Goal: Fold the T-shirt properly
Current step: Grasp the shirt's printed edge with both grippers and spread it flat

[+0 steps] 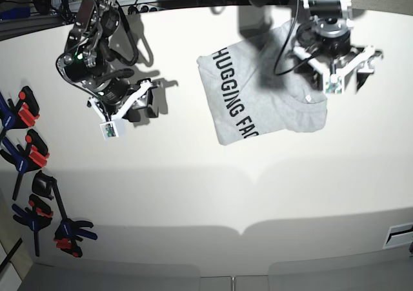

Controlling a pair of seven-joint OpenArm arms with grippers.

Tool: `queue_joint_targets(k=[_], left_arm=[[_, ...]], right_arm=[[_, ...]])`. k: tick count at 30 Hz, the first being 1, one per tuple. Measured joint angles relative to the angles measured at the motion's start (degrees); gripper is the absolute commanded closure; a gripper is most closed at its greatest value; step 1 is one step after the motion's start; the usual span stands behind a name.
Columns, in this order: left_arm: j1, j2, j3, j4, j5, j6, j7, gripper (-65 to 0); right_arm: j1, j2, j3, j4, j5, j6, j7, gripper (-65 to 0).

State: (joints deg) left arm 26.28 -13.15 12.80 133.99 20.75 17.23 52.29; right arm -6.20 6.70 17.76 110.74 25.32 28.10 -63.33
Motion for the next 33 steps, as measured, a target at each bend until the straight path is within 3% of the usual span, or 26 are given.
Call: queue_joint_targets(k=[4,8,13,16,25,27,33], left_arm=[[-3.17,0.02,0.11,0.00,-14.82,-9.40,-2.51,-43.8],[-4.70,-0.07,0.00,0.00,-27.17,-11.91,-2.84,-43.8],[-2.93,-0.07,0.04,0.00,-37.07,-18.49,-1.97,-43.8],[-2.19,-0.22,0.00,-1.55,-39.28,-25.07,-6.19,-43.8],[-3.02,-0.09,0.13,-21.86,-42.93,-25.49,-4.87,-43.8],[-2.89,-0.09,0.15,-26.01,-39.50,-26.88,-6.38,-43.8],[-4.74,0.13,0.39,-32.94,-26.36,-28.94,-13.62,-43.8]], right_arm=[[-0.02,0.02,0.04,0.00,1.68,0.02,1.81,-26.6],[0.22,0.07,-1.16,0.02,7.67,2.58,5.46,-26.5],[3.50,0.13,-9.70,0.00,2.29,2.54,5.11,-26.5],[7.45,0.15,-16.65,-2.08,-0.15,1.64,5.68,-26.5],[21.94,0.44,-34.38,-22.03,-2.36,-4.33,8.96,-26.5],[24.52,-0.28,-37.11,-29.18,-2.80,-4.76,11.72,-26.5],[27.02,-6.51,-41.35,-46.10,-12.26,-5.16,13.84,-26.5]])
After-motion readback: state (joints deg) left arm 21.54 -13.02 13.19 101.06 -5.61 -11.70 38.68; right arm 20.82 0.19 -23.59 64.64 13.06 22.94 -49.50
